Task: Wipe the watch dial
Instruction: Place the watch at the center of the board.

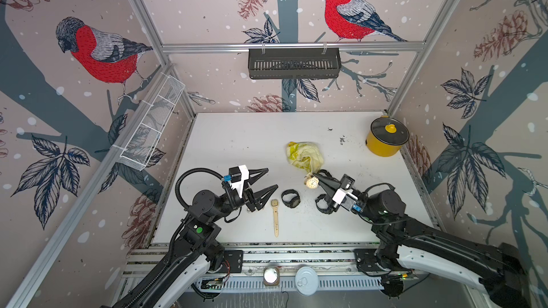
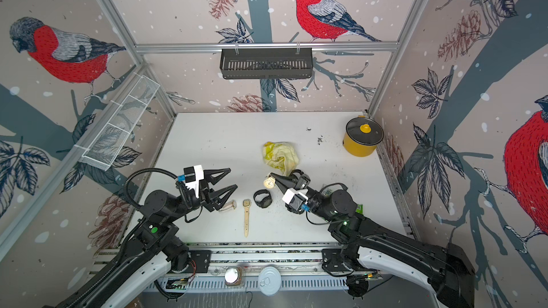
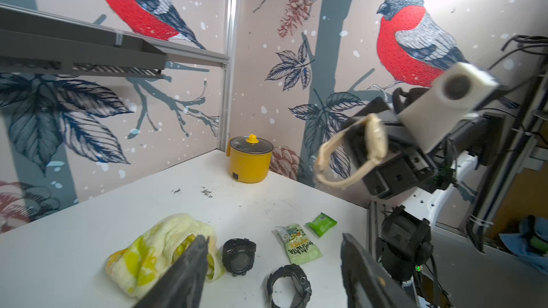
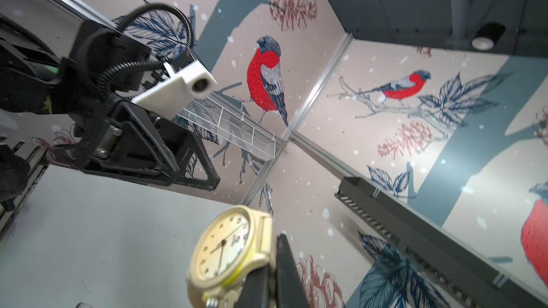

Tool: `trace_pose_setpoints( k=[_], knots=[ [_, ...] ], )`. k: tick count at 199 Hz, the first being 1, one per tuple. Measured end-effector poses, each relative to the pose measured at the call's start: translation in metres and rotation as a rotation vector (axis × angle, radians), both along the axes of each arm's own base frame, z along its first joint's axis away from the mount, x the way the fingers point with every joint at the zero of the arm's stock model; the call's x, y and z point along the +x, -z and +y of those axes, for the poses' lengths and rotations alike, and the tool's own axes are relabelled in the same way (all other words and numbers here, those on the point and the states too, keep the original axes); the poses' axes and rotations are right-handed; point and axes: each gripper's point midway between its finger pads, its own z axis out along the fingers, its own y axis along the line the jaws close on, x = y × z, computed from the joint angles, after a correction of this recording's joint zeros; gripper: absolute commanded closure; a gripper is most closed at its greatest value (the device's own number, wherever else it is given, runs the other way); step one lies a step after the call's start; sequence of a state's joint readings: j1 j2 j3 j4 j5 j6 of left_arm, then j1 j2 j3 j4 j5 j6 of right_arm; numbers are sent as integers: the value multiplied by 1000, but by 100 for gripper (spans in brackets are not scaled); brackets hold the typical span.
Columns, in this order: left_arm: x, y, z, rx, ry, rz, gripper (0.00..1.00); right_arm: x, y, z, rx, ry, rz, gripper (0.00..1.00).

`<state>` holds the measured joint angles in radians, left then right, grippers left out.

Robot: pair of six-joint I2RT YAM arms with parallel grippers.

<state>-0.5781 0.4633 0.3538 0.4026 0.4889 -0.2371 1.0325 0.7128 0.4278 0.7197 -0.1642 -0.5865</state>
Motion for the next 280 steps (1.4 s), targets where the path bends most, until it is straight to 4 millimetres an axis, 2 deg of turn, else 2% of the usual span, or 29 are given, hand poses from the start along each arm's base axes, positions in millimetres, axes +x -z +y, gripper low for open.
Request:
trace_pose_setpoints(
  k=[40,81,89,100,112,125,139,158,174,200,218,234,260,280],
  knots=[
    [20,24,11,2,-125,77,30,-36,-3,-9,-57,-121,-106,95],
    [44,55,16,45,-230,171,30,-41,4,-5,-101,-168,-84,96],
    [49,62,17,57,-250,189,30,-36,5,-4,-108,-160,-66,96],
    [55,76,17,81,-273,220,30,-20,10,-2,-126,-118,-17,96],
    [62,94,19,116,-305,263,30,7,21,-3,-152,-39,66,97],
    [70,114,20,154,-340,307,29,47,39,-14,-175,74,177,97],
    [77,130,22,185,-375,341,29,94,70,-42,-184,232,329,97],
    [87,151,23,233,-413,386,29,140,109,-90,-143,422,524,97],
    [95,167,22,281,-436,422,28,168,132,-131,-81,561,661,96],
    [104,176,18,299,-446,448,28,202,176,-204,78,818,917,96],
    [106,183,17,310,-446,461,27,215,203,-253,222,999,1099,96],
    [106,186,17,312,-446,462,27,219,225,-287,343,1133,1218,96],
    [106,181,17,300,-446,449,26,209,267,-318,477,1240,1409,96],
    [105,174,18,286,-445,426,26,203,279,-335,562,1302,1467,96]
  ],
)
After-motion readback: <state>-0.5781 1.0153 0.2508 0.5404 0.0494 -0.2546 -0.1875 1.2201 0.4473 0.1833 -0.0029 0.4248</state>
